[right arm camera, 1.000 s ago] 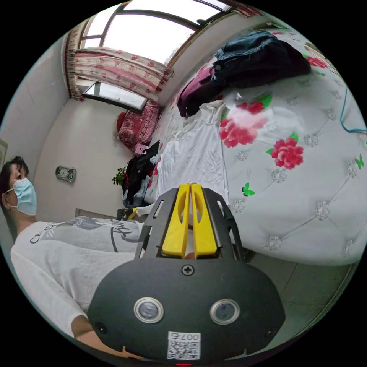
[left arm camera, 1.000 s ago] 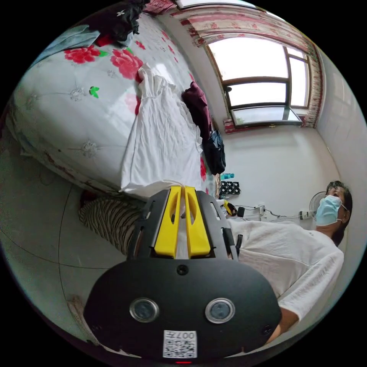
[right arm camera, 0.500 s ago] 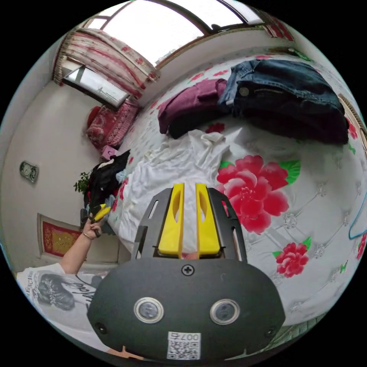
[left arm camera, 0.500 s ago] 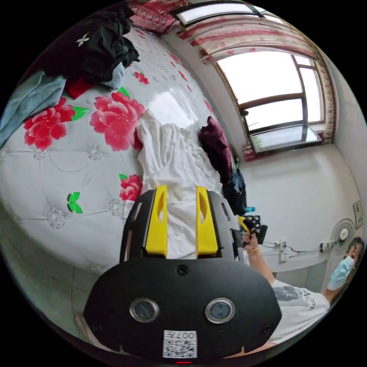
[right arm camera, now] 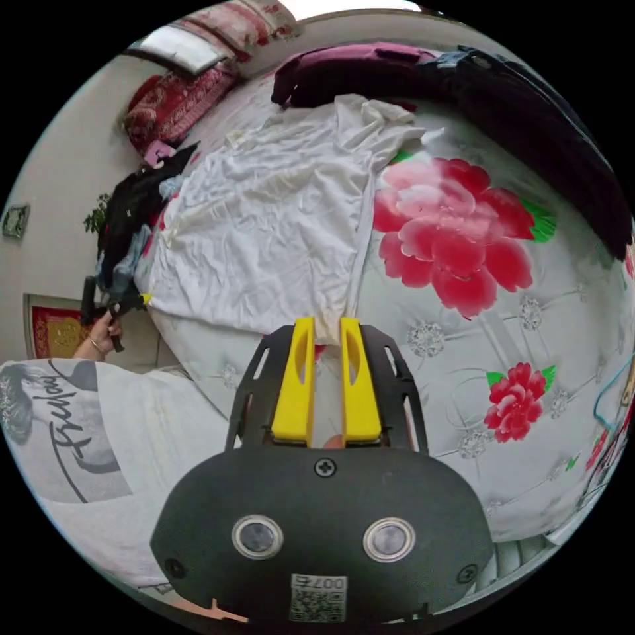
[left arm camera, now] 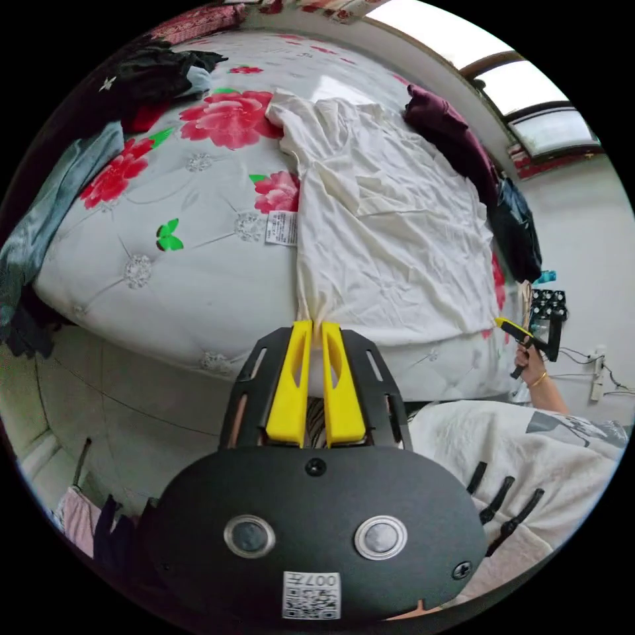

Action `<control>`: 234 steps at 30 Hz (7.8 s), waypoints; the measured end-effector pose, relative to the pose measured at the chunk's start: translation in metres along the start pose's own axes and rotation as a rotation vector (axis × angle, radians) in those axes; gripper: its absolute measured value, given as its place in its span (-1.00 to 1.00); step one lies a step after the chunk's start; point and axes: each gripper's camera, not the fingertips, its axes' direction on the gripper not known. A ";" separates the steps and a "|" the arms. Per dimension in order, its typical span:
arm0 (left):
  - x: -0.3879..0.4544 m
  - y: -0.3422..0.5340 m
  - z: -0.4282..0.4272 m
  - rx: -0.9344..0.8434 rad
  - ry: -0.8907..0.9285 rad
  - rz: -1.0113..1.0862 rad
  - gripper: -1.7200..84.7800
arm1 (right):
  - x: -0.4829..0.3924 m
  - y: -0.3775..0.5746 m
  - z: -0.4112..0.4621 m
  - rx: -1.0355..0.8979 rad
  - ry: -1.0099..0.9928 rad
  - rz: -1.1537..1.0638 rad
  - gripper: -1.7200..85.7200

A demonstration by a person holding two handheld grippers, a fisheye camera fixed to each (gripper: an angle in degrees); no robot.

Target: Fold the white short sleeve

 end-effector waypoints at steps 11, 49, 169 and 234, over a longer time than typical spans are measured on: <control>-0.037 -0.054 -0.093 0.141 0.410 0.028 -0.98 | 0.021 -0.062 -0.101 0.198 -0.182 -0.057 -0.97; -0.151 0.153 0.024 -0.044 0.309 -0.110 -0.97 | 0.089 0.238 0.135 -0.068 -0.002 0.015 -0.94; -0.010 -0.433 0.210 0.223 -0.181 0.151 -0.76 | 0.320 0.042 0.050 0.456 0.019 0.310 -0.85; 0.199 -0.508 0.379 -0.066 0.066 0.944 -0.79 | 0.235 0.094 0.066 0.531 -0.001 0.268 -0.85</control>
